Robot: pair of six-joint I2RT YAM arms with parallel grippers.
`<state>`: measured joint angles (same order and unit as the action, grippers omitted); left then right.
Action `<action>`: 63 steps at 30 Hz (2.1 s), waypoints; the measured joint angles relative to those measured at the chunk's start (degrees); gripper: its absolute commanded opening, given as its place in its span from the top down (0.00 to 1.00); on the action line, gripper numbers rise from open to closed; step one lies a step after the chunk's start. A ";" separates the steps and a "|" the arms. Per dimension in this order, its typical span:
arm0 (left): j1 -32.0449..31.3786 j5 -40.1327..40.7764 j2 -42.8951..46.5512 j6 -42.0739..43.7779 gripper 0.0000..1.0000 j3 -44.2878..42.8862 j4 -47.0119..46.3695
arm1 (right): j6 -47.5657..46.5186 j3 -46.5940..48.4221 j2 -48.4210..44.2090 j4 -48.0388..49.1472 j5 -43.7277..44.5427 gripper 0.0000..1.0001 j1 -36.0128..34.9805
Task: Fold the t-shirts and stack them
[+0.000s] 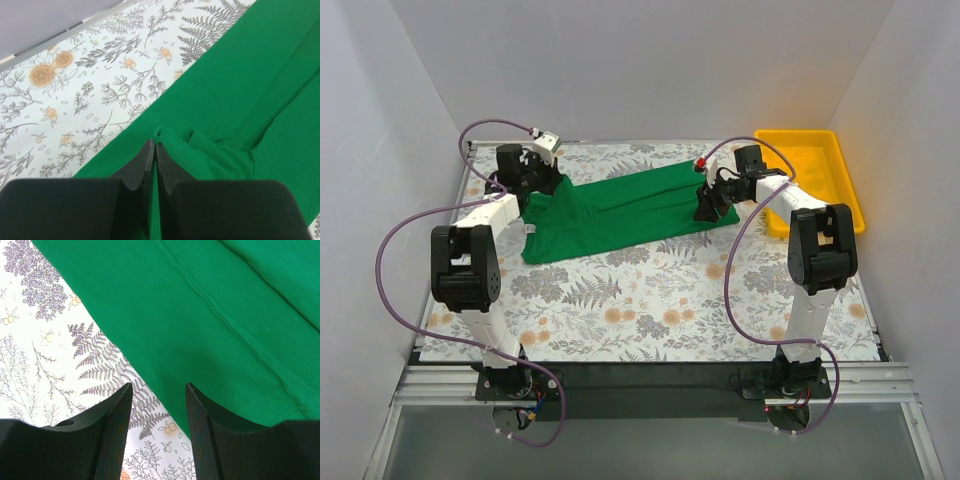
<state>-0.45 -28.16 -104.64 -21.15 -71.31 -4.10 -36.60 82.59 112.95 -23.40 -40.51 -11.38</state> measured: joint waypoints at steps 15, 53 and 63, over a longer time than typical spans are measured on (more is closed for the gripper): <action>0.00 10.08 -0.31 0.50 1.00 0.13 0.26 | 1.16 0.00 0.00 -0.04 -4.39 0.46 -1.07; 0.00 13.84 7.93 -3.80 1.00 16.31 3.58 | 61.68 46.34 36.57 17.29 16.41 0.52 -26.05; 0.00 13.84 7.93 -3.98 1.00 16.52 3.61 | 63.69 49.48 41.16 19.93 16.85 0.52 -27.10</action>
<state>-0.45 -14.33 -96.71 -25.12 -54.78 -0.49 27.09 132.07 154.10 -3.46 -23.66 -38.48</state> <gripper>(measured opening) 0.011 0.479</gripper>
